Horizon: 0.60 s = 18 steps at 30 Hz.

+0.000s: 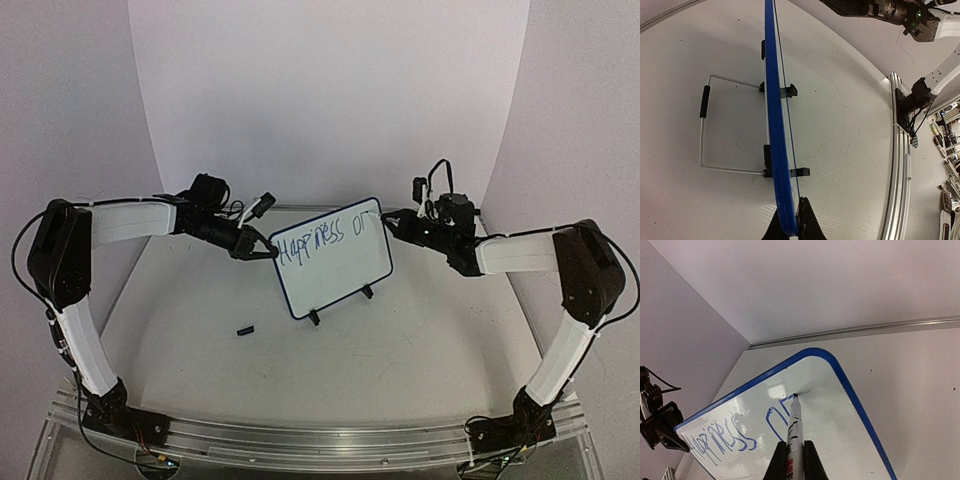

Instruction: Write a sentence on the whiteboard

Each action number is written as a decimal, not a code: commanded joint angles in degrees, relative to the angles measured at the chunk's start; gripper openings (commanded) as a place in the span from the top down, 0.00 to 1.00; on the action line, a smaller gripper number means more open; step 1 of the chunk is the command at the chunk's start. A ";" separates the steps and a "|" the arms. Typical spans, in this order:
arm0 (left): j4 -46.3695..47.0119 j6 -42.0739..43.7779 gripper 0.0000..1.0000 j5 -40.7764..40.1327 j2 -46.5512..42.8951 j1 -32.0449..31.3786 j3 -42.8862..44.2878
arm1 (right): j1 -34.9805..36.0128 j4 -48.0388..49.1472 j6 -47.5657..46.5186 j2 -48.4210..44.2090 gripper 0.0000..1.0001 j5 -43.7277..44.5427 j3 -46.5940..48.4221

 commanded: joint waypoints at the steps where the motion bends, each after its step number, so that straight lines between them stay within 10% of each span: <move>1: -4.23 3.50 1.00 -4.18 0.96 -1.64 0.21 | -0.22 1.92 0.25 0.19 1.00 1.05 0.16; 18: -4.21 3.46 1.00 -4.28 0.87 -1.73 0.21 | -0.26 1.49 0.43 -1.91 1.00 0.79 -4.98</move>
